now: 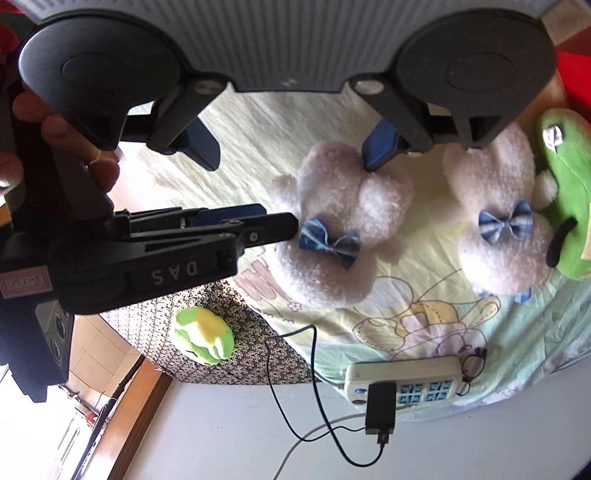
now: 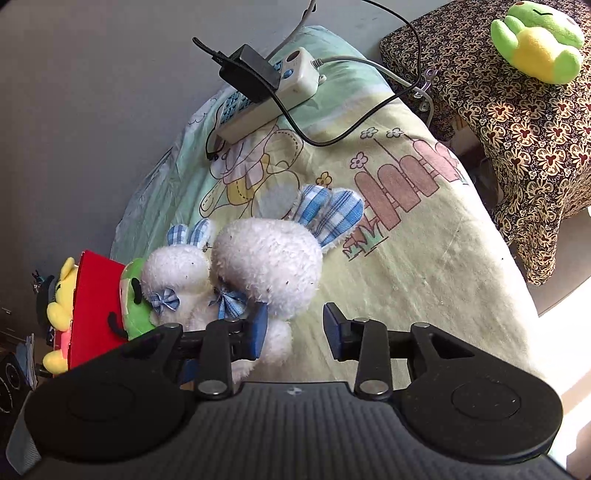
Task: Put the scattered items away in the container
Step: 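Close the right gripper on the bunny's head while the left gripper grips its body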
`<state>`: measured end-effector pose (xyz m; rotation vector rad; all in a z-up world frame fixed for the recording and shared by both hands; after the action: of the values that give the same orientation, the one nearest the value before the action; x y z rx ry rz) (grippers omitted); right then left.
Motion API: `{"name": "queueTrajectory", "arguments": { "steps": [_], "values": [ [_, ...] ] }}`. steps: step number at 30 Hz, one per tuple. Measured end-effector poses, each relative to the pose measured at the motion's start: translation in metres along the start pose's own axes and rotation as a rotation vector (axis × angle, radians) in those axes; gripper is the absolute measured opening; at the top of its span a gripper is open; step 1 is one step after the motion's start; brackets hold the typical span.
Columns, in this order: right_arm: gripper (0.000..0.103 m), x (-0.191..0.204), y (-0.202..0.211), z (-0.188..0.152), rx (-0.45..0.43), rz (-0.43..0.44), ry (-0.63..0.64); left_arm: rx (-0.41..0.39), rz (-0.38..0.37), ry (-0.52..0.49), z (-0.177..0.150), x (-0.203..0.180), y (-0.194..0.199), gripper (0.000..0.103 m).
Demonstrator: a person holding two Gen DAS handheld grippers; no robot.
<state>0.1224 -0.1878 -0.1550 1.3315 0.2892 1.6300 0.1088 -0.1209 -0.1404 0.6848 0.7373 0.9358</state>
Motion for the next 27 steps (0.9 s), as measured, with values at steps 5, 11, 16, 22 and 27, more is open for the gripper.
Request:
{"name": "queueTrajectory", "arguments": {
  "steps": [5,11,16,22,27],
  "values": [
    [0.053,0.002,-0.001,0.008,-0.022,0.009,-0.014,-0.05,-0.089,0.032,0.016,0.007,0.015,0.084],
    [0.053,0.006,-0.014,0.009,-0.015,0.031,-0.043,-0.078,-0.041,0.055,0.034,0.03,0.007,0.088],
    [0.053,0.013,-0.018,0.013,-0.003,0.037,-0.026,-0.014,-0.055,0.074,0.032,0.038,-0.025,0.078],
    [0.053,0.026,-0.03,0.017,0.018,0.052,-0.008,0.006,-0.042,0.086,0.029,0.041,-0.038,0.081],
    [0.054,0.034,-0.041,0.018,0.024,0.052,-0.002,0.029,-0.008,0.087,0.027,0.045,-0.045,0.077]
  ]
}}
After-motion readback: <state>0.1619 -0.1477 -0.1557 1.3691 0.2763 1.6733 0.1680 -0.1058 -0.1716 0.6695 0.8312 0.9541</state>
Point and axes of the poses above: each gripper's, at about its wrist camera, not at the fingertips, and y roughly against the way its jaws point, x to its left, z to its top, the point moved 9 cm from there along -y, roughly the way its jaws point, and after that the axes turned 2 degrees about y, right-handed, at the moved point
